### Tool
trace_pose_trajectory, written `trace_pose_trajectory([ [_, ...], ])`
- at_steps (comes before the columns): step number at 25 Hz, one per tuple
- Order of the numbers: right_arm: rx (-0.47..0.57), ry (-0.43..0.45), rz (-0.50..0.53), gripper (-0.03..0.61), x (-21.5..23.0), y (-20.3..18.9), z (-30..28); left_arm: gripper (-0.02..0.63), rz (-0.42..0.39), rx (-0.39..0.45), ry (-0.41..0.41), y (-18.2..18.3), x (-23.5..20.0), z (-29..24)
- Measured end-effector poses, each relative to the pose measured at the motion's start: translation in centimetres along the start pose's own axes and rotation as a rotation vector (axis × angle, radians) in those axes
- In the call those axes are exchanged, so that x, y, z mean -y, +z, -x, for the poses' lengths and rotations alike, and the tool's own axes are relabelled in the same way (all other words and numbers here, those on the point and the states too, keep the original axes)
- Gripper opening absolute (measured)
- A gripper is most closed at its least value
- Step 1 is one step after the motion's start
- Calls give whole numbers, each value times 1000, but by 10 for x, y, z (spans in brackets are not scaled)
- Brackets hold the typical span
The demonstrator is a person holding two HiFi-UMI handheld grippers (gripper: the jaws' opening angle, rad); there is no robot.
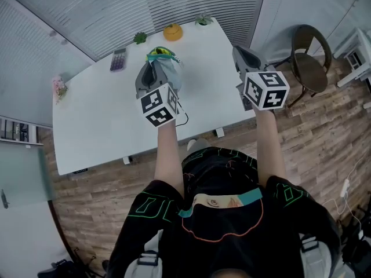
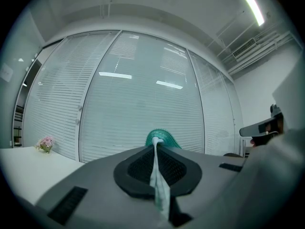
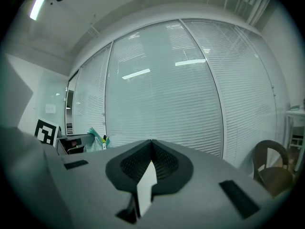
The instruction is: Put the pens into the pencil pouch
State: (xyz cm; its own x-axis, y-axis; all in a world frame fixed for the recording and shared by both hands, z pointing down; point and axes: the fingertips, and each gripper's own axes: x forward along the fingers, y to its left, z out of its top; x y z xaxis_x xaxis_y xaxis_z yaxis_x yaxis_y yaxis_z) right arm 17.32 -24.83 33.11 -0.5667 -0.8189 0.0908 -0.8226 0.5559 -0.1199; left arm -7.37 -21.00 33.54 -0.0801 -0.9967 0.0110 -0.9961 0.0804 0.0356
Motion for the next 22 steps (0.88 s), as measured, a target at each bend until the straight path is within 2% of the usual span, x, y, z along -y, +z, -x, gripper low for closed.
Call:
trace_pose_trajectory([
  [22,33,18,21,3,-8,10,-1,5,-8,6,-57,5,9,-2],
])
